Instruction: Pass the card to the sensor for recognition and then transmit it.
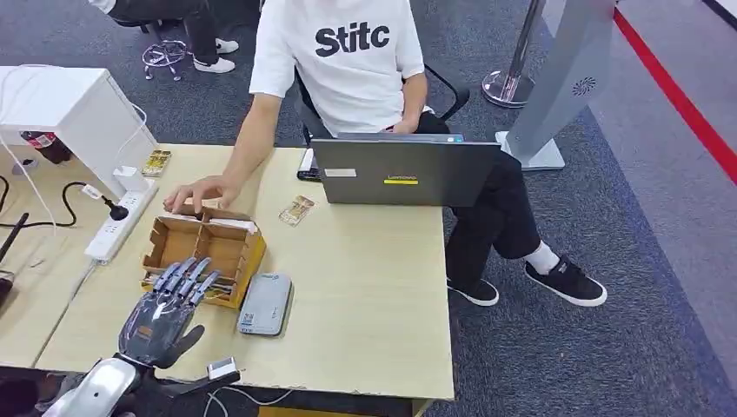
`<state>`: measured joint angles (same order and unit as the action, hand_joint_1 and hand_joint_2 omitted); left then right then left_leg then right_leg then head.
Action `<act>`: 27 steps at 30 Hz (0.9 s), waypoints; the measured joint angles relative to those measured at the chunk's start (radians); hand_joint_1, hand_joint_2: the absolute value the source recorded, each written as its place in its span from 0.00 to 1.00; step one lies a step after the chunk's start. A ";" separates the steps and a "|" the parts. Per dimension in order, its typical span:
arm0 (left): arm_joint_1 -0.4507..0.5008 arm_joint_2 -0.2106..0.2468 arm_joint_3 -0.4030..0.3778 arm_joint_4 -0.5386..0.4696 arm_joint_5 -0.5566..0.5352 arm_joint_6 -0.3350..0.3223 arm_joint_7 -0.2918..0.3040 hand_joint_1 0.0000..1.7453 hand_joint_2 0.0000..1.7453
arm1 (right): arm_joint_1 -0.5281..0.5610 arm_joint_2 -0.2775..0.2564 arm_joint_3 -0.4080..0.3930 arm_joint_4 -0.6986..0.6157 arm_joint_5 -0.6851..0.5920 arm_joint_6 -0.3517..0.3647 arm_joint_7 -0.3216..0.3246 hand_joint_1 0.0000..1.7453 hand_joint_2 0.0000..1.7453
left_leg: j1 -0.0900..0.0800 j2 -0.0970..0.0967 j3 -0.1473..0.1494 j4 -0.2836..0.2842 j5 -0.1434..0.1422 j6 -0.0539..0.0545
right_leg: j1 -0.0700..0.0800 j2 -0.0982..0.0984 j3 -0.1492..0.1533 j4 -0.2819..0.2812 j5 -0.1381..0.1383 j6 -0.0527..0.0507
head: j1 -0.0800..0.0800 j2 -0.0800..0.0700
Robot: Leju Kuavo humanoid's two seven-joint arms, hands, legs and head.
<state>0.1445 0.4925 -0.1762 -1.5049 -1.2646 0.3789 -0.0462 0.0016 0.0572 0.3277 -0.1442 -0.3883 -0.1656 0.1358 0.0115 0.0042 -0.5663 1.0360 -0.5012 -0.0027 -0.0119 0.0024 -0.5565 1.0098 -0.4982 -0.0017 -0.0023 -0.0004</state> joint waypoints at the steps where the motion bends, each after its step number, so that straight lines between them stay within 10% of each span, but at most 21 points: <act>1: -0.003 -0.002 0.000 0.008 -0.005 0.014 -0.007 0.00 1.00 | 0.000 0.000 0.002 0.000 0.000 0.001 -0.001 0.00 1.00 | 0.000 0.000 0.000 0.000 0.000 0.000 | 0.000 0.000 0.000 0.000 0.000 0.000 | 0.000 0.000; 27: -0.041 -0.042 0.016 0.099 -0.025 0.080 -0.013 0.00 1.00 | 0.000 0.000 0.013 0.000 0.003 0.004 -0.002 0.00 1.00 | 0.000 0.000 0.000 0.000 0.000 0.000 | 0.000 0.000 0.000 0.000 0.000 0.000 | 0.000 0.000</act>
<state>0.1038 0.4505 -0.1598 -1.4054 -1.2898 0.4589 -0.0595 0.0015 0.0572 0.3403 -0.1442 -0.3853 -0.1617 0.1343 0.0116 0.0042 -0.5663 1.0361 -0.5011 -0.0028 -0.0119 0.0024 -0.5566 1.0098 -0.4981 -0.0017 -0.0023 -0.0008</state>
